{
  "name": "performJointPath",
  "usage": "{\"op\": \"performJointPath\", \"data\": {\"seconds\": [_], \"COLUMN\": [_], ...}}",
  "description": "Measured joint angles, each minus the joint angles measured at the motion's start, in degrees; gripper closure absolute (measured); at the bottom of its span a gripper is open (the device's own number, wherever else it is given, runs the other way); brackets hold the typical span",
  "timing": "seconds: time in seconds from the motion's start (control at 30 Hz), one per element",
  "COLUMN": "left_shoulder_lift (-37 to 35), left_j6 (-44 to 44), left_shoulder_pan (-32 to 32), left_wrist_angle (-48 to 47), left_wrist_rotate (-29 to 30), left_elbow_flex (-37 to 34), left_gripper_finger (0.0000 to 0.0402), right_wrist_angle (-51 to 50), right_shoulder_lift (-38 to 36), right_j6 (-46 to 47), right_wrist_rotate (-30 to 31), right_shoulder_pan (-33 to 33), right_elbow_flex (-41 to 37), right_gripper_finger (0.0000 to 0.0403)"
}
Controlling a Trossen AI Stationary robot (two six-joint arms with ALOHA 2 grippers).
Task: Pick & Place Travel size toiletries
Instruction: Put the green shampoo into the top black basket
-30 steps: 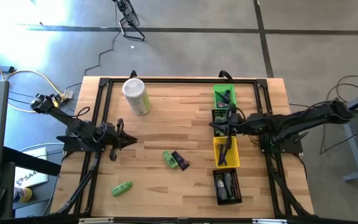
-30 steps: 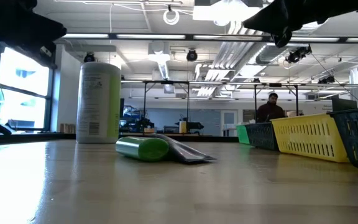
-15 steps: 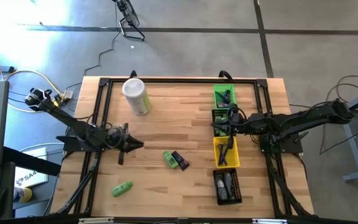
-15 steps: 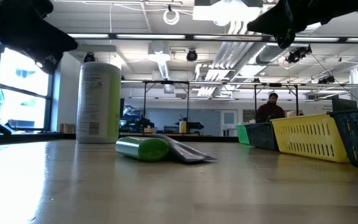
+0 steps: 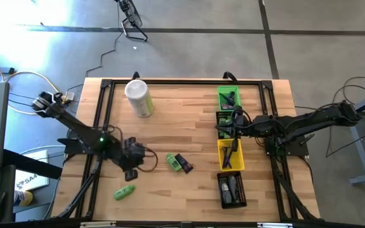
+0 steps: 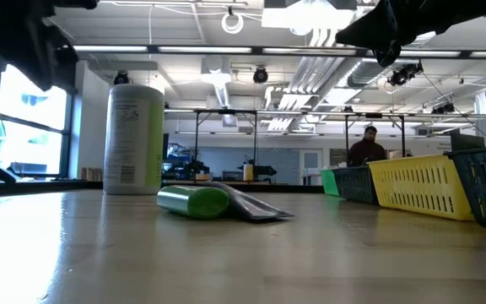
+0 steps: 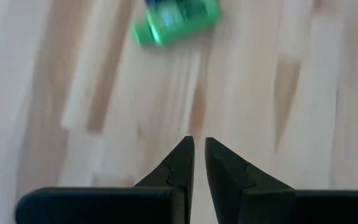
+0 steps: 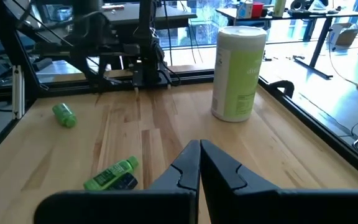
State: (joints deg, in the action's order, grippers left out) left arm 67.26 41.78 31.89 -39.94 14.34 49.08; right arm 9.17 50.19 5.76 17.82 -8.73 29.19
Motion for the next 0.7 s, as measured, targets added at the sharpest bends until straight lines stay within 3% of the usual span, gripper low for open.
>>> {"op": "performJointPath", "data": {"seconds": [0.13,0.33,0.53,0.7], "left_shoulder_lift": [6.29,11.07,14.25,15.94], "left_j6": [4.63,10.86,12.0,16.31], "left_shoulder_pan": [2.97,6.8,7.52,7.5], "left_wrist_angle": [-8.91,-6.94,-7.63,-9.84], "left_wrist_rotate": [-6.13,-15.28,-18.4,-18.75], "left_elbow_flex": [6.74,8.65,8.68,8.68], "left_gripper_finger": [0.0365,0.0365,0.0356,0.0304], "right_wrist_angle": [-0.03,0.02,-0.02,0.01], "right_shoulder_lift": [0.0,0.0,0.0,0.0], "right_j6": [0.0,0.0,0.0,0.0], "right_wrist_rotate": [0.0,0.02,0.0,0.02], "right_shoulder_pan": [0.0,0.02,0.0,0.0], "right_elbow_flex": [-0.01,0.0,0.0,0.0], "right_gripper_finger": [0.0398,0.0398,0.0399,0.0399]}}
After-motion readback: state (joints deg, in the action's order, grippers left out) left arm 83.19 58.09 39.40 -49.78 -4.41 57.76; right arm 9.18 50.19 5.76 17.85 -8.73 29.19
